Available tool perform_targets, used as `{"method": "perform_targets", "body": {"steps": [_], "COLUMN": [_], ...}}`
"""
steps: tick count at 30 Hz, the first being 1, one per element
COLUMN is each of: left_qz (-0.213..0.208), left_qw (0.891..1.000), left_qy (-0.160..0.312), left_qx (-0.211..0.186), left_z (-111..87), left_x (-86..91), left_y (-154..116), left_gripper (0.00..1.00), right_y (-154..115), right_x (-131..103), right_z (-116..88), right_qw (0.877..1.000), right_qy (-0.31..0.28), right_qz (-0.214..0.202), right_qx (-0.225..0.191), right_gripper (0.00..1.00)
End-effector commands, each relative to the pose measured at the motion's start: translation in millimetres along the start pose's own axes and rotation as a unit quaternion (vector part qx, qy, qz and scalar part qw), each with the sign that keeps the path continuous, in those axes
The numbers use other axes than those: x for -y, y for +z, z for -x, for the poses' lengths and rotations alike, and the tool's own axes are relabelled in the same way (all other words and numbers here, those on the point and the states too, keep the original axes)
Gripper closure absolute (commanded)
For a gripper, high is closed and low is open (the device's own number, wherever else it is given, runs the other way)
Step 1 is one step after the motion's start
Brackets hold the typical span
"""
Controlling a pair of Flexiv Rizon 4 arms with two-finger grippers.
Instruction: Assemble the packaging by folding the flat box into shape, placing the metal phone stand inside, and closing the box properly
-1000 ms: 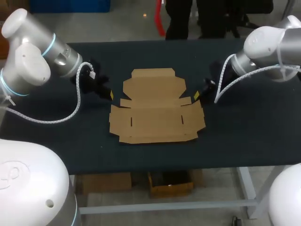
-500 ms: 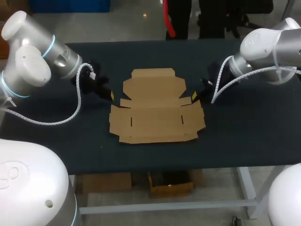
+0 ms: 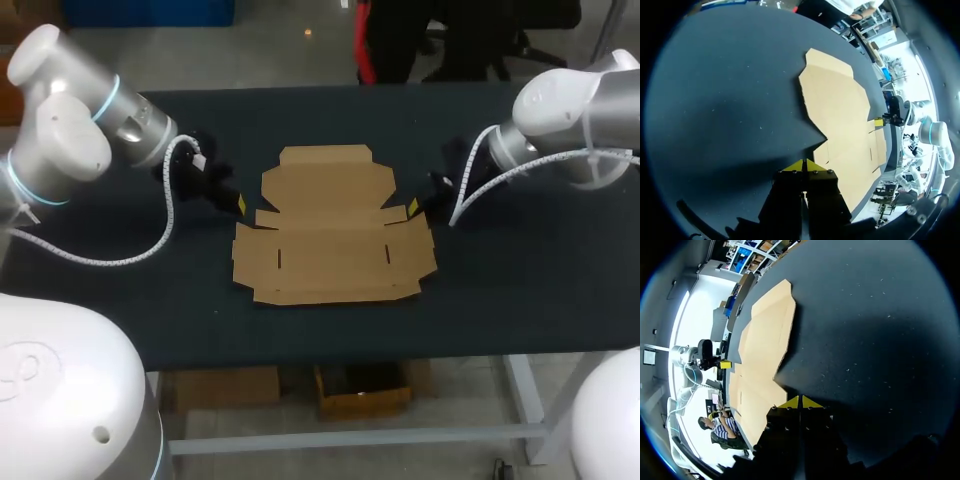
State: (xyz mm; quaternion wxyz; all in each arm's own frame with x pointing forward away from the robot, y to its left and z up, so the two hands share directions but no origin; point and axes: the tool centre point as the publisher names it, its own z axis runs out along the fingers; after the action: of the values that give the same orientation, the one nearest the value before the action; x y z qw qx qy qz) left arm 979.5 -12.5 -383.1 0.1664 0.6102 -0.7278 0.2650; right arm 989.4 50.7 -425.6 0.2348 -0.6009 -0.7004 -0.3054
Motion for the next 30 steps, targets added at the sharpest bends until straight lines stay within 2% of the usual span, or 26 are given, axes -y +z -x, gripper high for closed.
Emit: {"method": "perform_targets", "body": {"steps": [1, 3, 9, 30], "left_qz": [0.007, 0.006, -0.003, 0.005], "left_qw": [1.0, 1.0, 1.0, 0.999], "left_qy": [-0.002, -0.008, -0.013, -0.02], "left_qx": [-0.003, 0.005, -0.01, -0.025], "left_z": [2.5, 2.5, 5.8, 5.2], "left_x": [4.6, 2.7, -1.0, 0.9], "left_y": [4.9, 6.7, 11.3, 26.6], "left_gripper": [1.0, 1.0, 1.0, 1.0], "right_y": [1.6, 2.0, 4.2, 11.6], "right_x": [-1.7, -1.9, -2.6, -2.9], "right_z": [2.8, 2.8, 3.5, 1.8], "right_qw": [1.0, 1.0, 1.0, 1.0], "right_qy": [-0.001, -0.001, 0.0, 0.002], "right_qz": [-0.002, -0.002, -0.002, -0.006], "right_qx": [-0.006, -0.007, -0.011, -0.021], "right_gripper": [1.0, 1.0, 1.0, 1.0]}}
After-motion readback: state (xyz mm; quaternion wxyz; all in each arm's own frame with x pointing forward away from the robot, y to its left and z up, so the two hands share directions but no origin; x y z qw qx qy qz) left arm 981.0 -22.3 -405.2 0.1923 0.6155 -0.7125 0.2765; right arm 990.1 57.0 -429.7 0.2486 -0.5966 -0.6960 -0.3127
